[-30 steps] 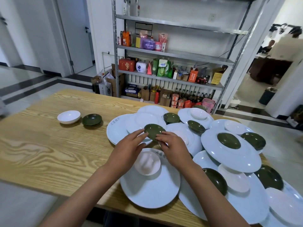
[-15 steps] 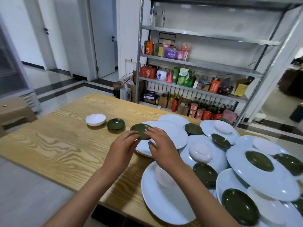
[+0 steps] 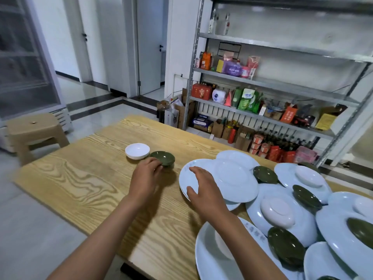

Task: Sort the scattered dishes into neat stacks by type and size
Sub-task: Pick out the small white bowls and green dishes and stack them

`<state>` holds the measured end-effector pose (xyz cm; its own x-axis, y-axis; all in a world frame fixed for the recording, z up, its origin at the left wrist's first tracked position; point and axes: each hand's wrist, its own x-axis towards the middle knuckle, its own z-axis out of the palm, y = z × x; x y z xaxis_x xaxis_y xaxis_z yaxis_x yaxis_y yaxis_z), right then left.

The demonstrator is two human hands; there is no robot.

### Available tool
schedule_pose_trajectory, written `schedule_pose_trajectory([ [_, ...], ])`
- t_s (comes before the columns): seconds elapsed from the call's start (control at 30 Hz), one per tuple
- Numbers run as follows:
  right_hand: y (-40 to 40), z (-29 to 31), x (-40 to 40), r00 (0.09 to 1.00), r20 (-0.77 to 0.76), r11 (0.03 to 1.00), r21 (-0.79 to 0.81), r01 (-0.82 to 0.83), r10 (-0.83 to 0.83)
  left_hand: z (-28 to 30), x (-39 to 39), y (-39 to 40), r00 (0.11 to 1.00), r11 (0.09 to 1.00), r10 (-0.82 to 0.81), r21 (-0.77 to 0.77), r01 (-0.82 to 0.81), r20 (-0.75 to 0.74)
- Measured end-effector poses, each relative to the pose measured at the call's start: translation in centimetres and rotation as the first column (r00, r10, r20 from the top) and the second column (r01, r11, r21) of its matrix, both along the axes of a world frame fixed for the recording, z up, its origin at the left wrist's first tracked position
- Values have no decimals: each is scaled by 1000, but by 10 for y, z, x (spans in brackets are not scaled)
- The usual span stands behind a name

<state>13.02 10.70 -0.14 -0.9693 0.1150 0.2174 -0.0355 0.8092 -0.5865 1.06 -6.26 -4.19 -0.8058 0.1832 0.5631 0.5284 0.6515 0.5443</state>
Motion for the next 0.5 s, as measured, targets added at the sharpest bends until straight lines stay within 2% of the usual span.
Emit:
schedule_pose_trajectory([
  [0.17,-2,-9,-13,1000,24,1000,-9,-8,8,-22,-29,4,998,999,-2,-37,4,59],
  [0.5,4,-20,-17,999,10,1000,-5,31,-31,-33,-49,8,998,973,53,-227,-48,18],
])
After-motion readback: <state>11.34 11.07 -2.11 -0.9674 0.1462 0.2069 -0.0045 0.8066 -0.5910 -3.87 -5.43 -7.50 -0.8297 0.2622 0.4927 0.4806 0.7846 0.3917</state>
